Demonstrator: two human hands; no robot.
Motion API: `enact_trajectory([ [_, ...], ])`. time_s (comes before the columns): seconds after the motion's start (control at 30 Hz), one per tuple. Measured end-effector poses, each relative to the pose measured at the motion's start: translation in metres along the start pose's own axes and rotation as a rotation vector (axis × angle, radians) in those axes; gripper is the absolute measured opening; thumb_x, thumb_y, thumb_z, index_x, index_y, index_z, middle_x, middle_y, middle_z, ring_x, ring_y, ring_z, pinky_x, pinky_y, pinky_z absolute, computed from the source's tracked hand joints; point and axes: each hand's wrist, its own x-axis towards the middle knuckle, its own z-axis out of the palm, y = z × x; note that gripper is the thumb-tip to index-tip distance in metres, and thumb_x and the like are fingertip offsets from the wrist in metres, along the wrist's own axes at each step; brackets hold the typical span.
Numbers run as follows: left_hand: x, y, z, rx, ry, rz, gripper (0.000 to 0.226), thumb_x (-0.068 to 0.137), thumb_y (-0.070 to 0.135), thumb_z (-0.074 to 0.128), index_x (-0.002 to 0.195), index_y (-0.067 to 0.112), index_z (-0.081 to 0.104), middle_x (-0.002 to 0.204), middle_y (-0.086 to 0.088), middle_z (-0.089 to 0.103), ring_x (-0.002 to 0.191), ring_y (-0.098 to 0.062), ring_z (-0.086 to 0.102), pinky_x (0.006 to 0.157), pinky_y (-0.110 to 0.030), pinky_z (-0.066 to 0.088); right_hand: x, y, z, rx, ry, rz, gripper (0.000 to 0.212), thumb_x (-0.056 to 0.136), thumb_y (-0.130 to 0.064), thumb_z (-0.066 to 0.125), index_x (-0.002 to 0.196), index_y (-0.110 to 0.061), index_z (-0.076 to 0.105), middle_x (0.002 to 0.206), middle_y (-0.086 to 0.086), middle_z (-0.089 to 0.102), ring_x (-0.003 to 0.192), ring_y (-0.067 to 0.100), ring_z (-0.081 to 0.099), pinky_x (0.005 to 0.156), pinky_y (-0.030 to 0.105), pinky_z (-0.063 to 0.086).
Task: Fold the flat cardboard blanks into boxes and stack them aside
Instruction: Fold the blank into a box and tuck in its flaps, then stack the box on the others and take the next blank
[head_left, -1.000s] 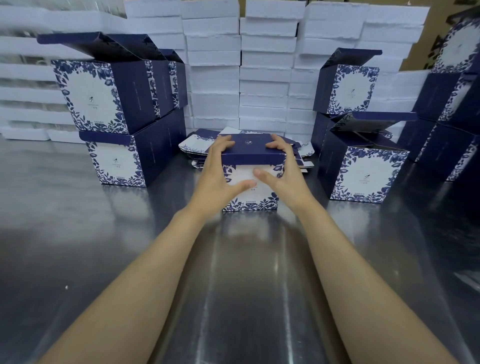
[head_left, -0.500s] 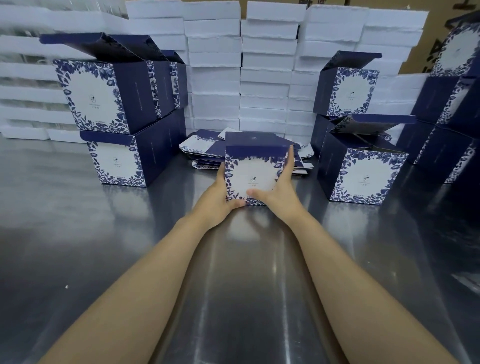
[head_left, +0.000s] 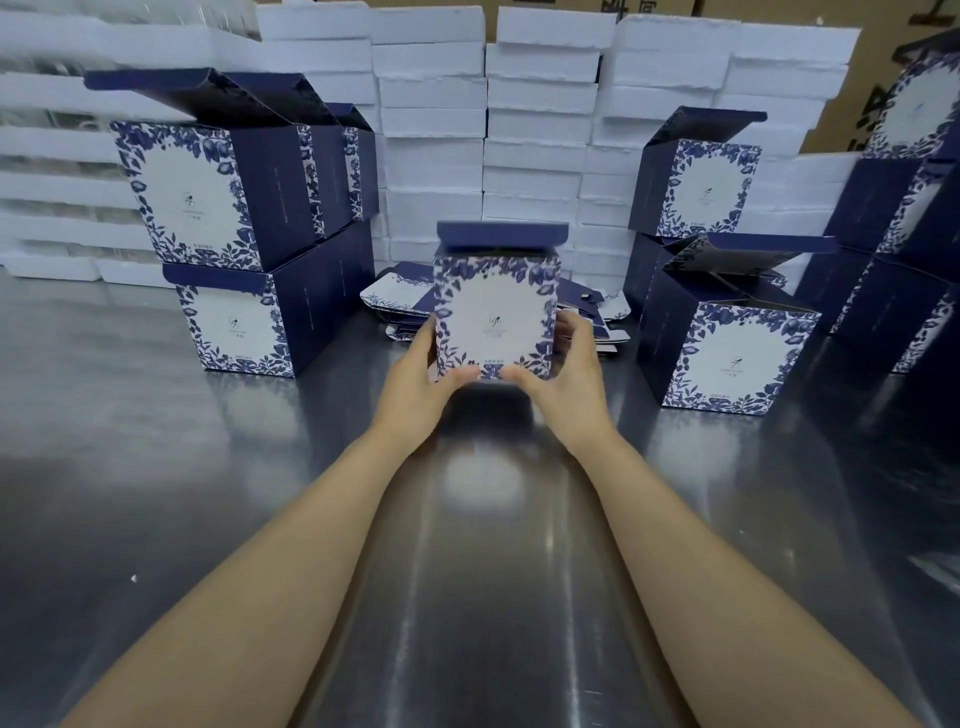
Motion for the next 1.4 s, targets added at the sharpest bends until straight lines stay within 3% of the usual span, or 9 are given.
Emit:
enact_trajectory([
  [0.17, -0.002, 0.009, 0.01, 0.043, 0.104, 0.099, 0.073, 0.092, 0.024, 0.065, 0.152, 0.02, 0.025, 0.147, 0.006, 0.045, 0.132, -0.009, 0.046, 0.097, -0.018, 0.046, -0.007, -0.015, 0.011, -0.042, 0.024, -0.058, 0.107, 0.081, -0.035, 0.076, 0.154, -0.02, -0.002, 0.156, -0.009, 0.011, 0.14, -0.005, 0.01, 0.11, 0.006, 0.011],
  [0.27, -0.006, 0.016, 0.022, 0.038, 0.079, 0.119, 0.075, 0.095, 0.016, 0.058, 0.154, 0.024, 0.013, 0.157, 0.004, 0.029, 0.141, -0.014, 0.035, 0.108, -0.033, 0.042, -0.01, -0.027, 0.026, -0.055, 0.126, -0.03, 0.125, 0.075, -0.04, 0.08, 0.146, -0.024, -0.022, 0.16, 0.003, -0.005, 0.143, 0.002, -0.007, 0.118, 0.025, -0.001],
  [0.43, -0.011, 0.027, 0.027, 0.01, 0.07, 0.221, 0.083, 0.089, -0.001, 0.056, 0.152, 0.03, 0.012, 0.158, 0.005, 0.027, 0.135, -0.012, 0.042, 0.107, -0.024, 0.04, -0.006, -0.044, 0.029, -0.079, 0.31, -0.014, 0.138, 0.065, -0.05, 0.083, 0.146, -0.014, -0.023, 0.16, 0.008, -0.015, 0.147, 0.017, -0.013, 0.12, 0.038, -0.003],
  [0.5, -0.011, 0.028, 0.022, 0.023, 0.068, 0.28, 0.086, 0.084, -0.006, 0.053, 0.151, 0.031, 0.015, 0.157, 0.003, 0.029, 0.135, -0.022, 0.044, 0.109, -0.035, 0.041, -0.001, -0.049, 0.025, -0.095, 0.304, -0.013, 0.144, 0.062, -0.053, 0.084, 0.148, -0.011, -0.023, 0.16, 0.008, -0.017, 0.147, 0.017, -0.016, 0.121, 0.041, -0.003],
  [0.7, -0.007, 0.019, 0.022, 0.108, 0.003, 0.201, 0.081, 0.089, 0.005, 0.051, 0.151, 0.034, 0.007, 0.161, 0.01, 0.016, 0.147, -0.019, 0.021, 0.117, -0.042, 0.026, 0.016, -0.074, -0.01, -0.206, 0.295, -0.224, 0.128, 0.062, -0.034, 0.085, 0.149, -0.02, -0.007, 0.15, 0.014, 0.007, 0.143, 0.028, 0.01, 0.117, 0.049, 0.021],
  [0.83, 0.008, 0.003, 0.025, 0.193, -0.076, 0.03, 0.07, 0.096, 0.016, 0.049, 0.154, 0.025, 0.012, 0.162, 0.011, 0.005, 0.148, -0.004, -0.001, 0.121, -0.033, 0.009, 0.058, -0.094, -0.064, -0.372, 0.553, -0.28, 0.129, 0.061, -0.049, 0.078, 0.152, -0.018, -0.008, 0.148, 0.021, 0.012, 0.137, 0.036, 0.025, 0.11, 0.052, 0.034],
  [1.07, 0.013, -0.001, 0.032, 0.251, -0.102, -0.029, 0.057, 0.094, 0.022, 0.049, 0.149, 0.026, 0.032, 0.158, 0.013, 0.022, 0.145, -0.001, 0.012, 0.114, -0.02, 0.012, 0.147, -0.06, -0.161, -0.601, 0.334, 0.378, 0.135, 0.068, -0.055, 0.079, 0.148, -0.029, -0.027, 0.153, 0.031, -0.002, 0.132, 0.05, 0.033, 0.106, 0.052, 0.031],
  [1.2, 0.014, 0.0, 0.03, 0.227, -0.128, -0.052, 0.05, 0.094, 0.02, 0.048, 0.144, 0.022, 0.041, 0.155, 0.01, 0.029, 0.144, -0.002, 0.018, 0.115, -0.037, 0.029, 0.159, -0.031, -0.181, -0.782, 0.234, 0.527, 0.14, 0.067, -0.059, 0.079, 0.144, -0.031, -0.034, 0.153, 0.033, 0.003, 0.124, 0.049, 0.042, 0.103, 0.049, 0.034],
  [1.4, 0.016, -0.002, 0.03, 0.255, -0.138, -0.06, 0.033, 0.094, 0.018, 0.049, 0.125, 0.02, 0.059, 0.152, 0.007, 0.036, 0.145, -0.003, 0.016, 0.113, -0.037, 0.032, 0.173, -0.009, -0.178, -0.771, 0.23, 0.622, 0.14, 0.068, -0.06, 0.078, 0.141, -0.03, -0.037, 0.153, 0.031, 0.004, 0.13, 0.049, 0.037, 0.107, 0.051, 0.03],
])
